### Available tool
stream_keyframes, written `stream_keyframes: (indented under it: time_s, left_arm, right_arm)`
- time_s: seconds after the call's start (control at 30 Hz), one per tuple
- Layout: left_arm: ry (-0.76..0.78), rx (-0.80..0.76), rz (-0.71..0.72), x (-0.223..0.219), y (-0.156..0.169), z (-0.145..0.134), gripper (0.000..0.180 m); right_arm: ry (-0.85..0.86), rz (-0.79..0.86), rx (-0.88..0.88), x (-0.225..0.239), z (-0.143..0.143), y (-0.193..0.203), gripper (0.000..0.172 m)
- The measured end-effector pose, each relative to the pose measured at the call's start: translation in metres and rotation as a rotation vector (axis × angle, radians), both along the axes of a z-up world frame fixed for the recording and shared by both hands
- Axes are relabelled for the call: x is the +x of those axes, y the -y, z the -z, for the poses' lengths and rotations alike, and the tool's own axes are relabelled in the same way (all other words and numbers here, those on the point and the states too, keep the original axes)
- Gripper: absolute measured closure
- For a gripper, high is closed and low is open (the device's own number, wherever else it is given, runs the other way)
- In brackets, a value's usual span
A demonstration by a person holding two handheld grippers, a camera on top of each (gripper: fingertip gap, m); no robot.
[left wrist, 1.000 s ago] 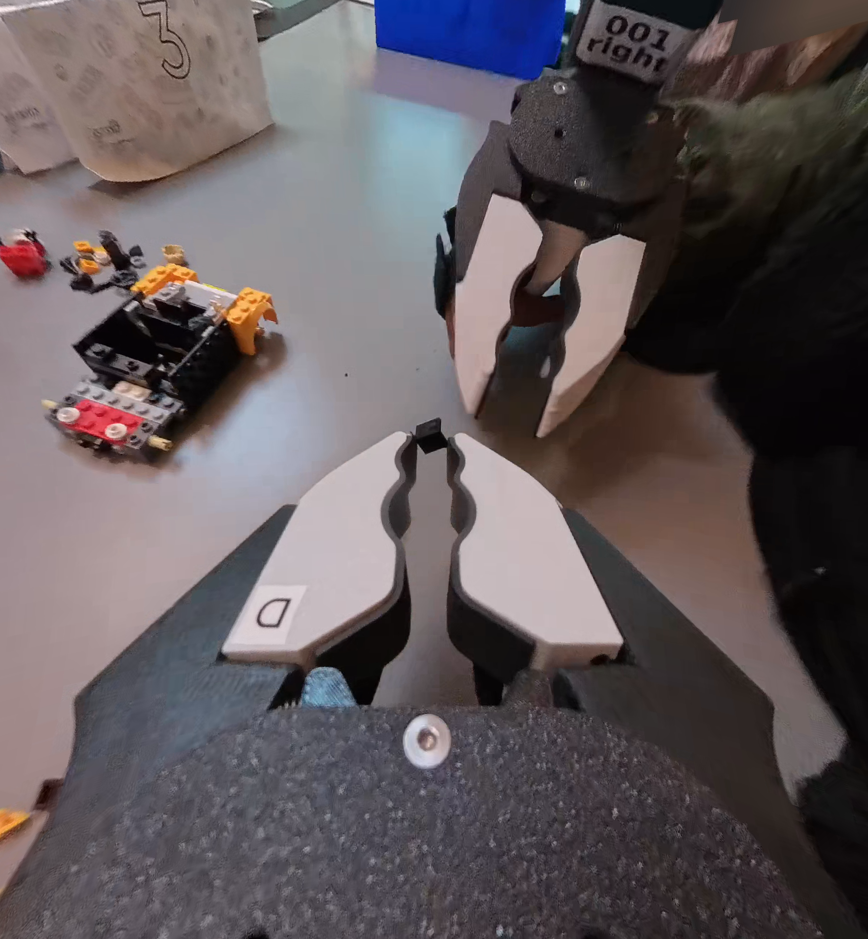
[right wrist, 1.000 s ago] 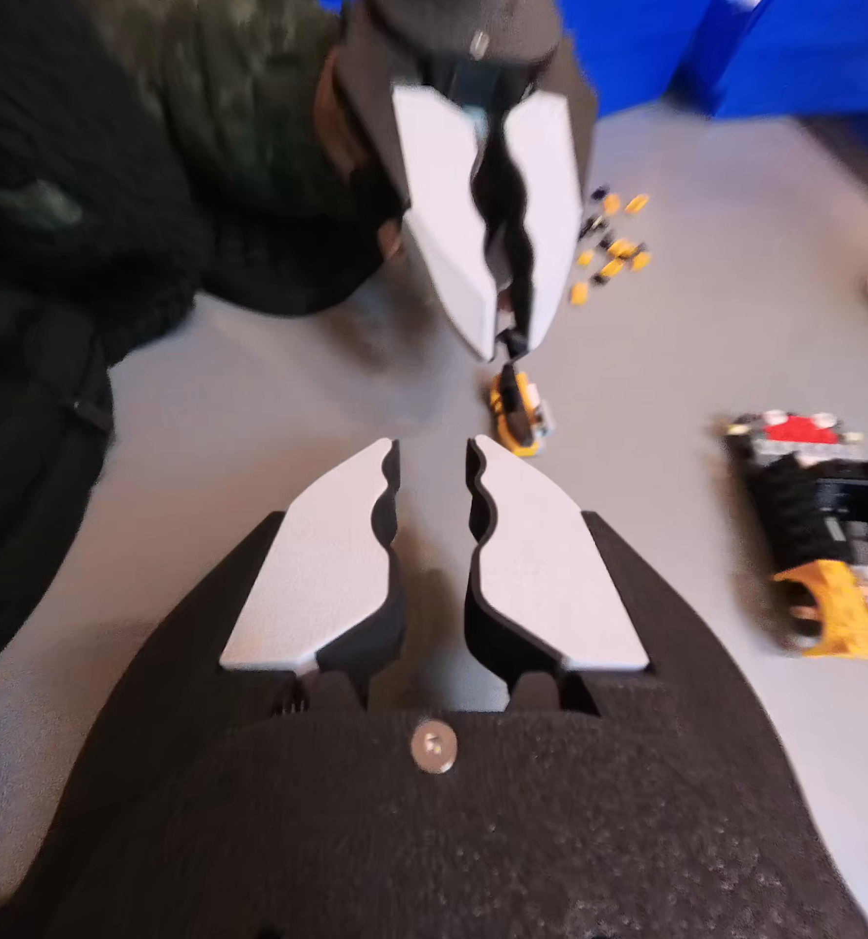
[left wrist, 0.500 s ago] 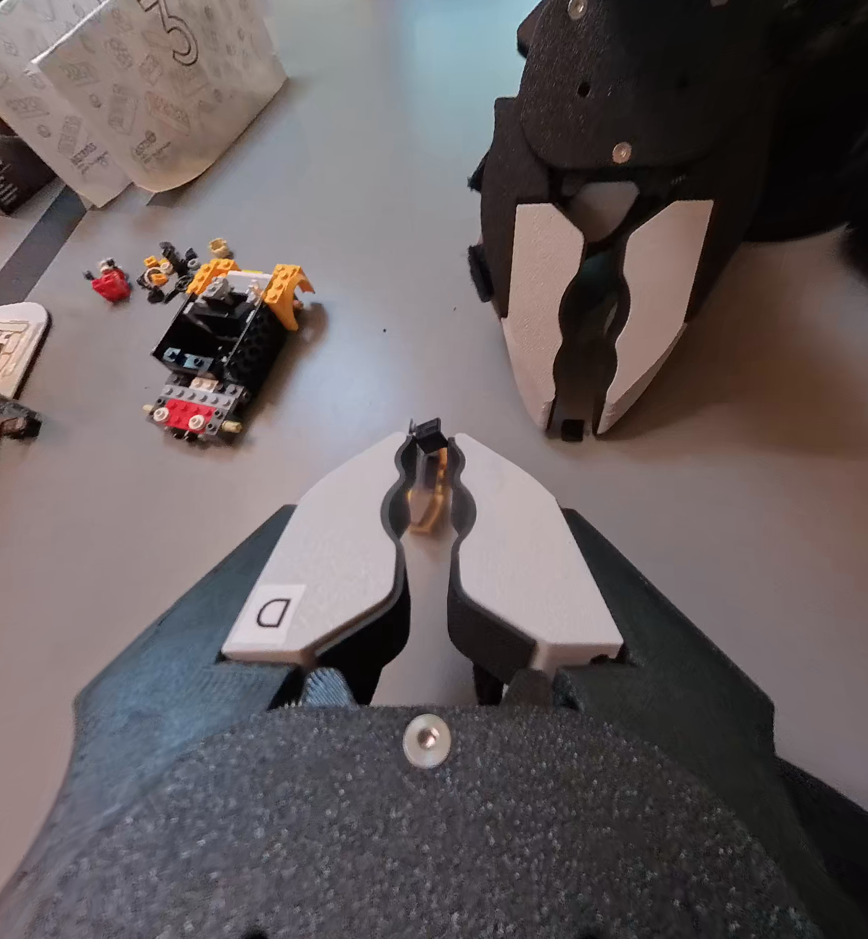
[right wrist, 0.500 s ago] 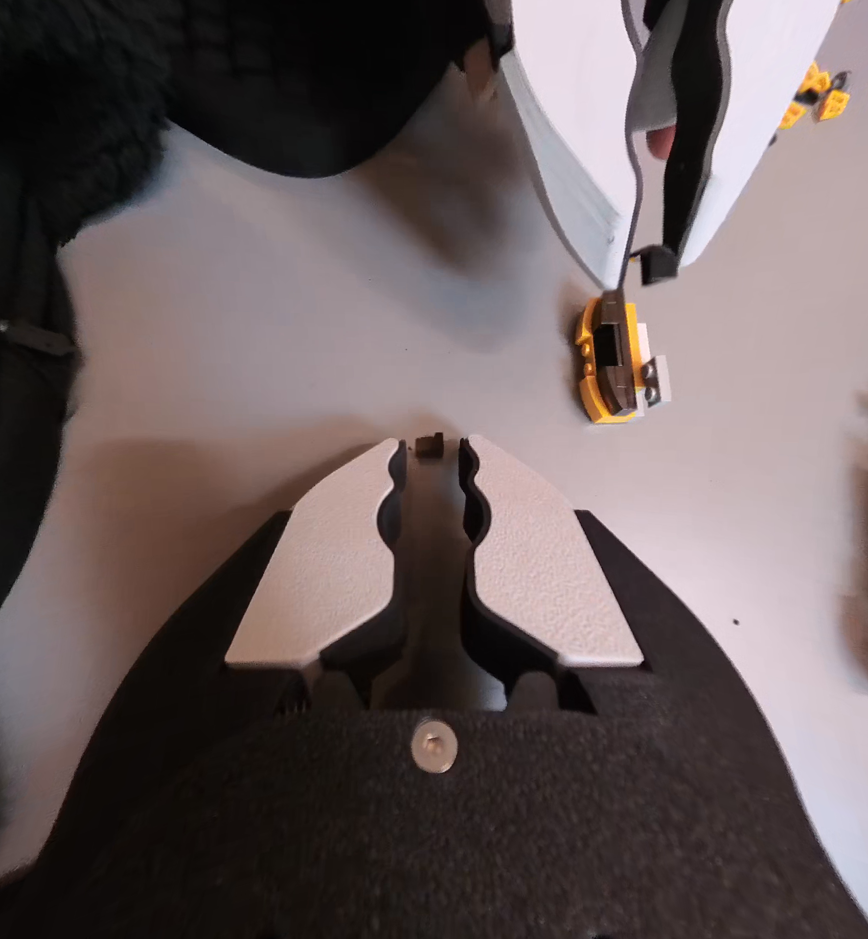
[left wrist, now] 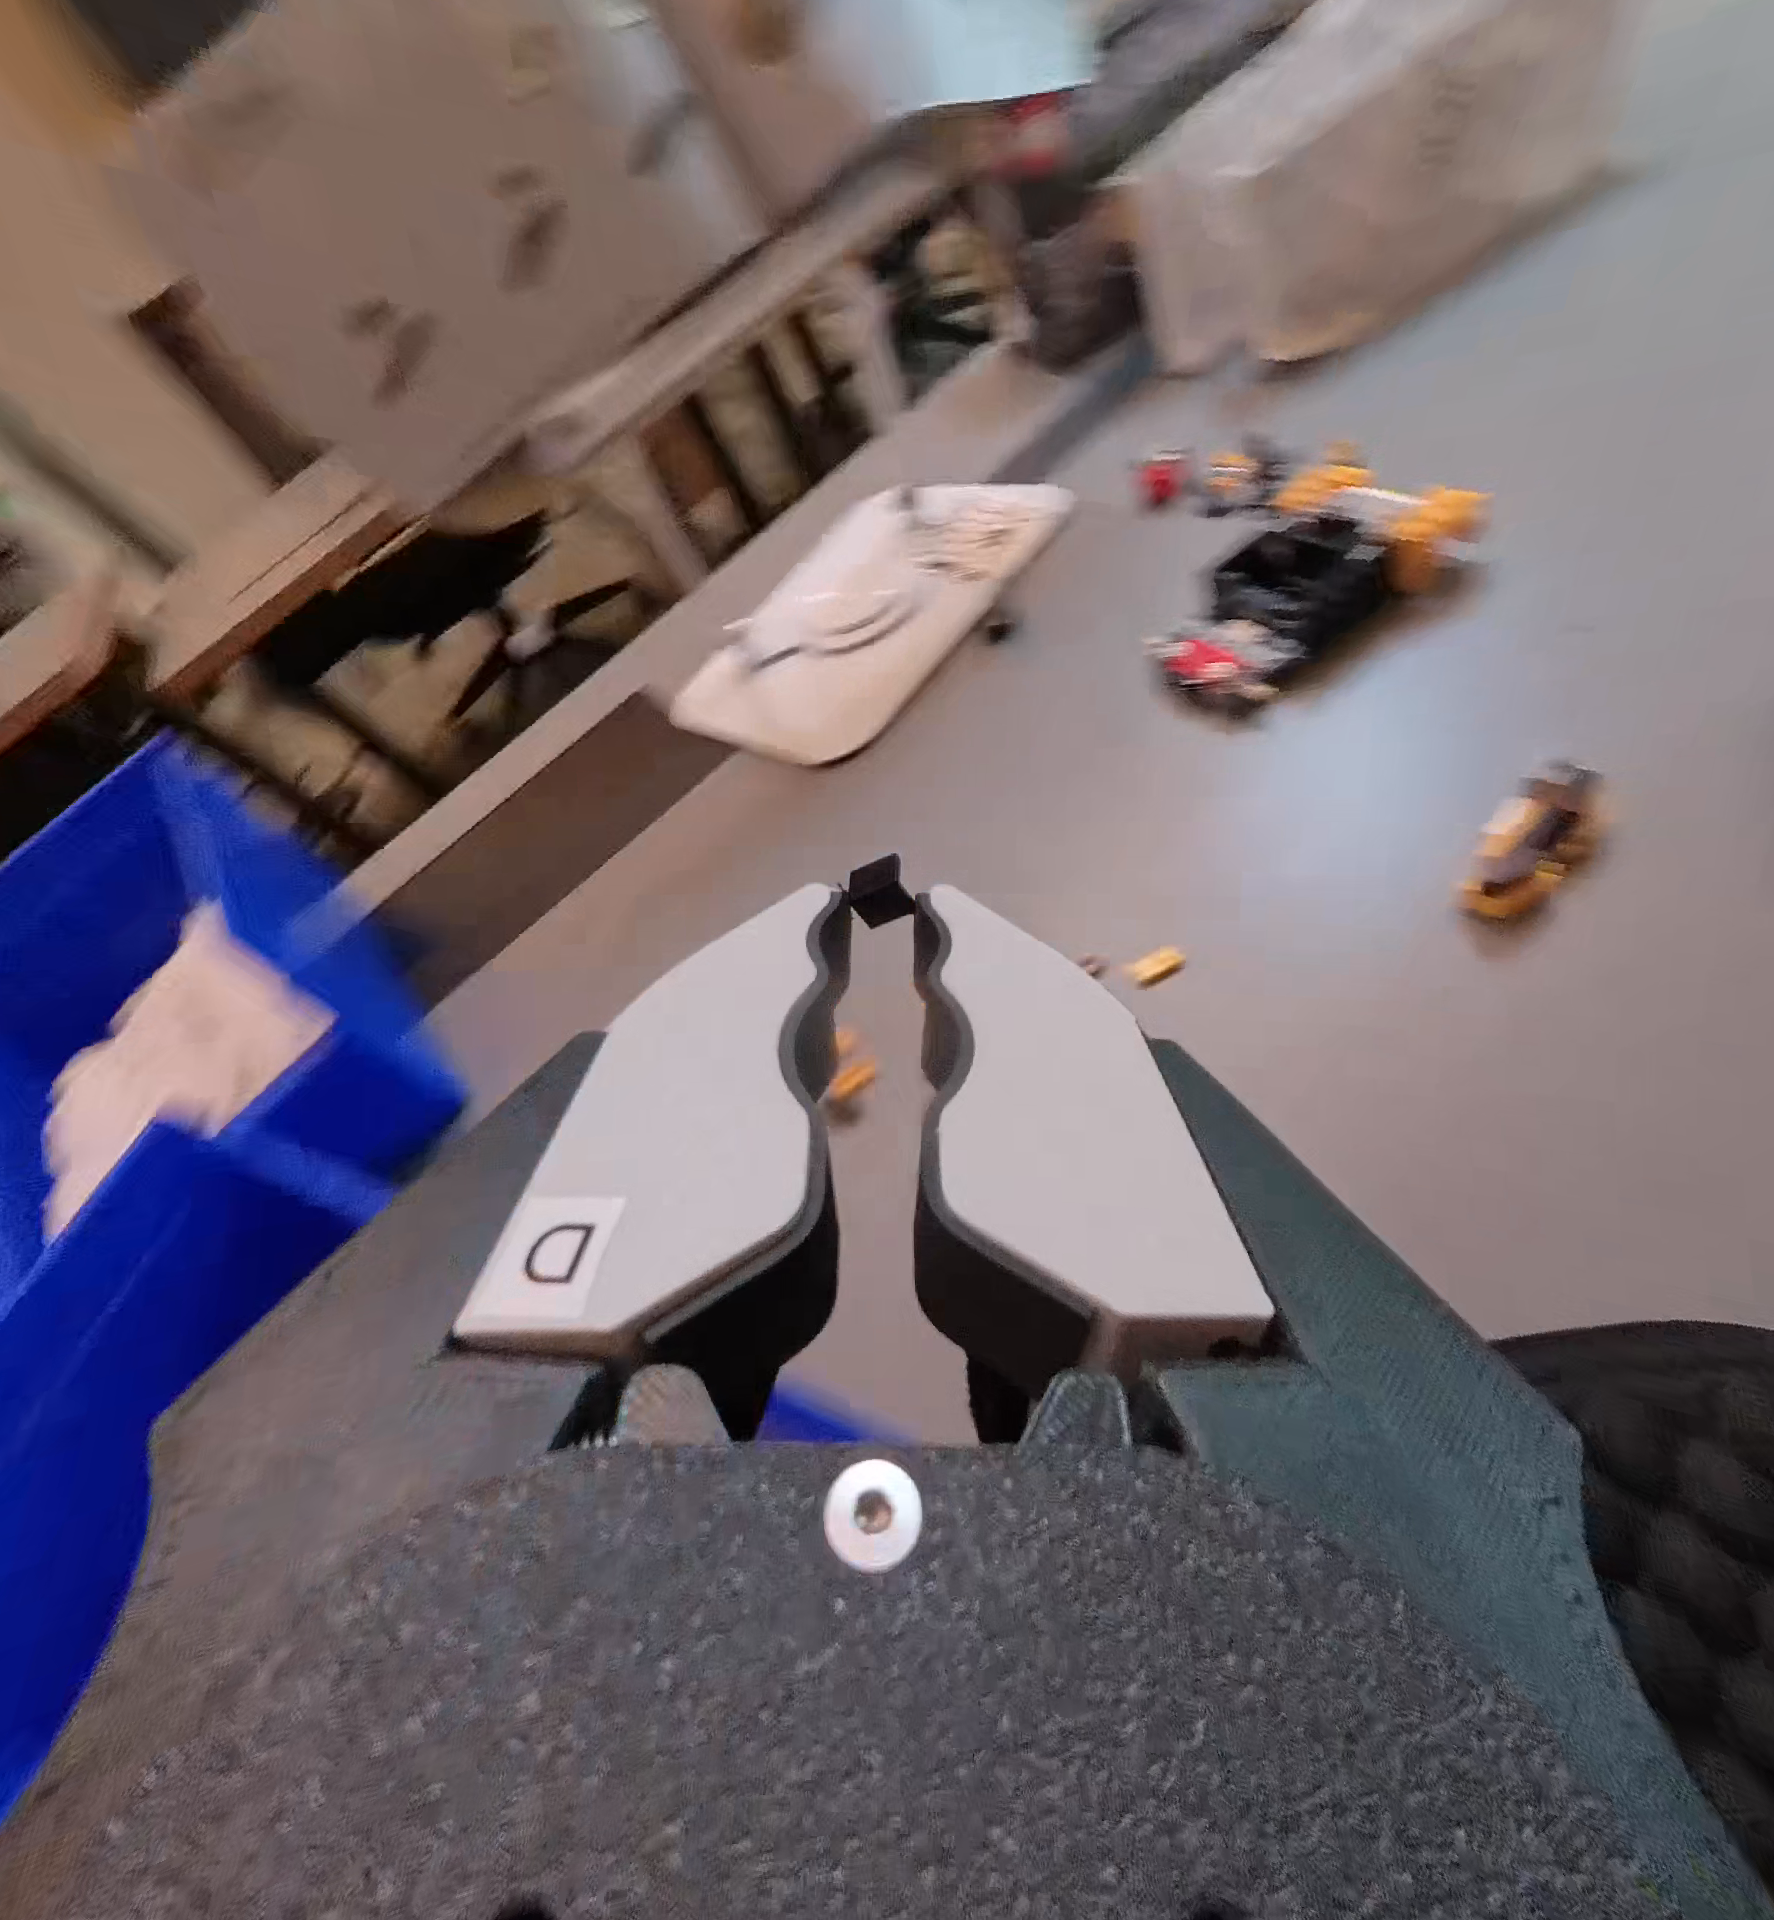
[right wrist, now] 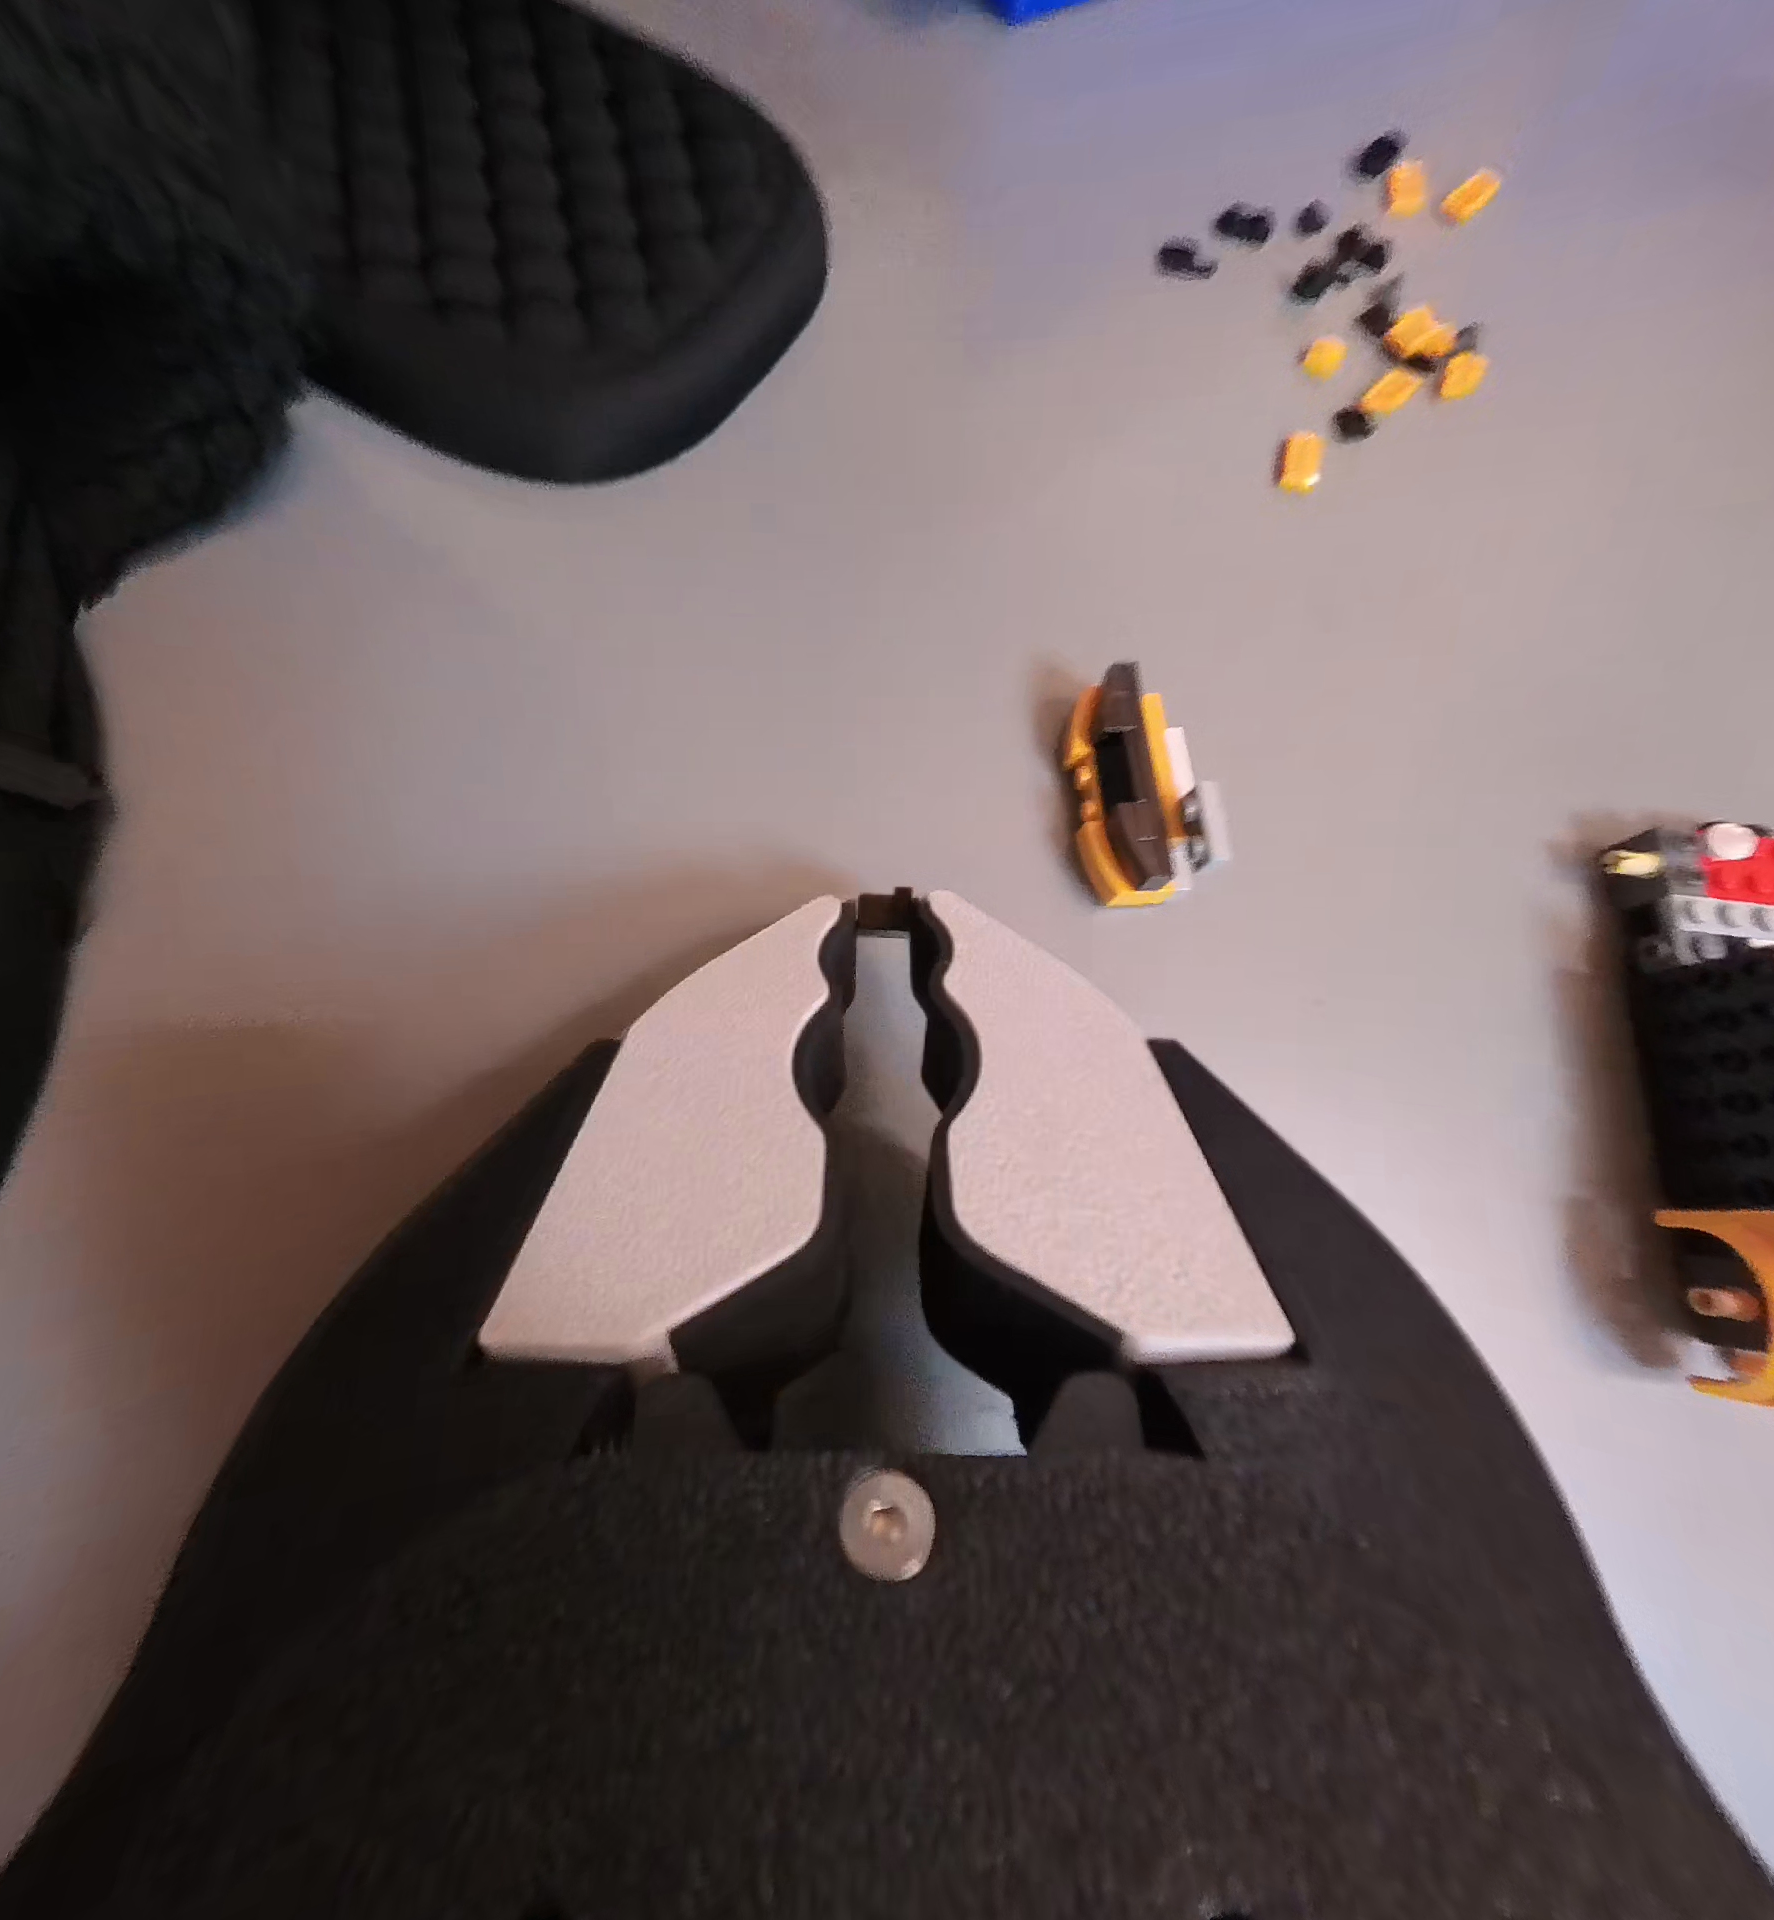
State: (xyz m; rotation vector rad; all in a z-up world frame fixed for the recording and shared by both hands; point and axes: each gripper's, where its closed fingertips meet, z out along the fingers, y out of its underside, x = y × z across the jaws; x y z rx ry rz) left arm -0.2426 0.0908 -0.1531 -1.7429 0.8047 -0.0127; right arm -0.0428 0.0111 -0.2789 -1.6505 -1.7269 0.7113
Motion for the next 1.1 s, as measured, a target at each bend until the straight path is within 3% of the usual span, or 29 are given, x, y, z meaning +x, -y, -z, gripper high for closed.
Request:
stream_keyframes:
  time_s: [0.03, 0.23, 0.37, 0.43, 0.5, 0.57, 0.63, 0.67, 0.73, 0.83, 0.97, 1.1]
  left_arm:
    - [0.040, -0.019, -0.086, -0.025, 0.003, -0.006, 0.169]
    - [0.113, -0.261, -0.477, -0.130, 0.013, 0.033, 0.164]
    - [0.195, -0.433, -0.524, -0.138, 0.014, 0.066, 0.129]
    - [0.179, -0.432, -0.547, -0.142, 0.013, 0.067, 0.113]
    - [0.170, -0.359, -0.536, -0.141, 0.012, 0.054, 0.111]
    - [0.172, -0.239, -0.440, -0.122, 0.014, 0.026, 0.124]
    - [0.279, -0.208, -0.170, -0.069, 0.026, 0.002, 0.152]
    - [0.375, -0.229, -0.009, -0.036, 0.035, -0.007, 0.156]
    - [0.575, -0.351, 0.322, 0.031, 0.059, -0.015, 0.159]
    - [0.758, -0.668, 0.672, 0.111, 0.086, 0.005, 0.156]
    - [0.938, -1.023, 0.788, 0.164, 0.102, 0.029, 0.153]
    - [0.967, -1.096, 0.773, 0.177, 0.106, 0.042, 0.159]
  right_arm:
    - [-0.030, 0.018, 0.000, -0.002, -0.005, -0.004, 0.162]
    - [-0.127, 0.101, -0.006, -0.005, -0.020, -0.020, 0.162]
    - [-0.142, 0.122, 0.009, -0.004, -0.022, -0.023, 0.162]
    - [-0.155, 0.132, 0.020, -0.004, -0.025, -0.025, 0.162]
    - [-0.185, 0.144, 0.033, -0.004, -0.030, -0.027, 0.162]
    - [-0.241, 0.150, 0.058, -0.005, -0.040, -0.029, 0.162]
    - [-0.309, 0.149, 0.118, -0.007, -0.055, -0.029, 0.162]
    - [-0.335, 0.146, 0.155, -0.009, -0.062, -0.029, 0.162]
    - [-0.378, 0.123, 0.222, -0.014, -0.074, -0.023, 0.162]
    - [-0.420, 0.083, 0.316, -0.022, -0.087, -0.011, 0.162]
    - [-0.422, -0.003, 0.387, -0.033, -0.090, 0.008, 0.162]
    - [-0.390, -0.081, 0.386, -0.037, -0.080, 0.021, 0.162]
